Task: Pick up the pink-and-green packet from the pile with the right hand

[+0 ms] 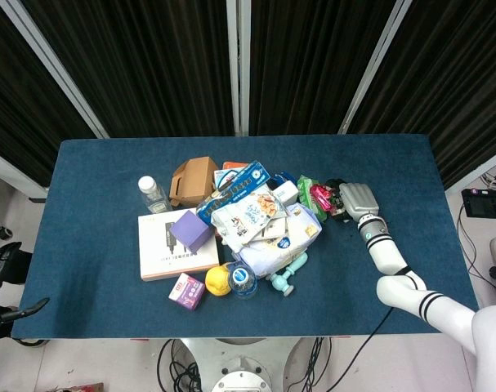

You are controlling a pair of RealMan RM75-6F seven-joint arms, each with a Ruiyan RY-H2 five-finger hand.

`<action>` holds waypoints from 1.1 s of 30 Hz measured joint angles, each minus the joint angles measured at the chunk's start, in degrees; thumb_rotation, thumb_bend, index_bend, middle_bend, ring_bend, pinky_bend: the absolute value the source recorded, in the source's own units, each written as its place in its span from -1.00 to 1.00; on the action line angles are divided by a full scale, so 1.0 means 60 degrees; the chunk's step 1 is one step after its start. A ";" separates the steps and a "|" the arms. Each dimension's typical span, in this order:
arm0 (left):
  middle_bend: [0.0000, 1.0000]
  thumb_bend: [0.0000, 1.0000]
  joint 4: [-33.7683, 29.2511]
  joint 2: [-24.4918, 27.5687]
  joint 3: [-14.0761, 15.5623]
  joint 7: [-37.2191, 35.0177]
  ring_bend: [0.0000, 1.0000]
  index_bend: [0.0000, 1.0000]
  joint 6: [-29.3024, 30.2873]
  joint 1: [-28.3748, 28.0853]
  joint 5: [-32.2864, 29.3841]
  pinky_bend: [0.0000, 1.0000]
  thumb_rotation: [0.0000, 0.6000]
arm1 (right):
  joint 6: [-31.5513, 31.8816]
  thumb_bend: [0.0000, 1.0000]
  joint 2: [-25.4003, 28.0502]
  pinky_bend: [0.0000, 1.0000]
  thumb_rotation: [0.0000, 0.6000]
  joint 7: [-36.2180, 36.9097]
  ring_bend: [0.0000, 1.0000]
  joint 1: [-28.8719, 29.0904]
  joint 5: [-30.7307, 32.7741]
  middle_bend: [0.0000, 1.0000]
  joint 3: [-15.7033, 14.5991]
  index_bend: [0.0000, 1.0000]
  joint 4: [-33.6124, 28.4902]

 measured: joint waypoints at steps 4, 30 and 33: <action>-0.78 -0.88 0.0026 -0.0008 0.0011 -0.0013 -0.71 -0.82 -0.0019 0.0003 0.0001 -0.49 -0.03 | 0.0296 -0.33 0.0149 0.15 1.00 -0.0044 0.01 -0.0148 -0.0031 0.19 -0.0002 0.53 -0.0225; -0.78 -0.88 -0.0038 0.0098 -0.0024 -0.0146 -0.71 -0.83 0.0340 0.0167 0.0061 -0.49 -0.02 | 0.3269 -0.05 0.1106 0.56 1.00 0.1618 0.39 -0.0758 -0.1853 0.58 0.0905 1.00 -0.3041; -0.78 -0.88 -0.0070 0.0142 -0.0040 -0.0148 -0.71 -0.82 0.0407 0.0206 0.0048 -0.49 -0.03 | 0.3740 -0.05 0.1248 0.57 1.00 0.1640 0.39 -0.0644 -0.2271 0.58 0.1153 1.00 -0.4157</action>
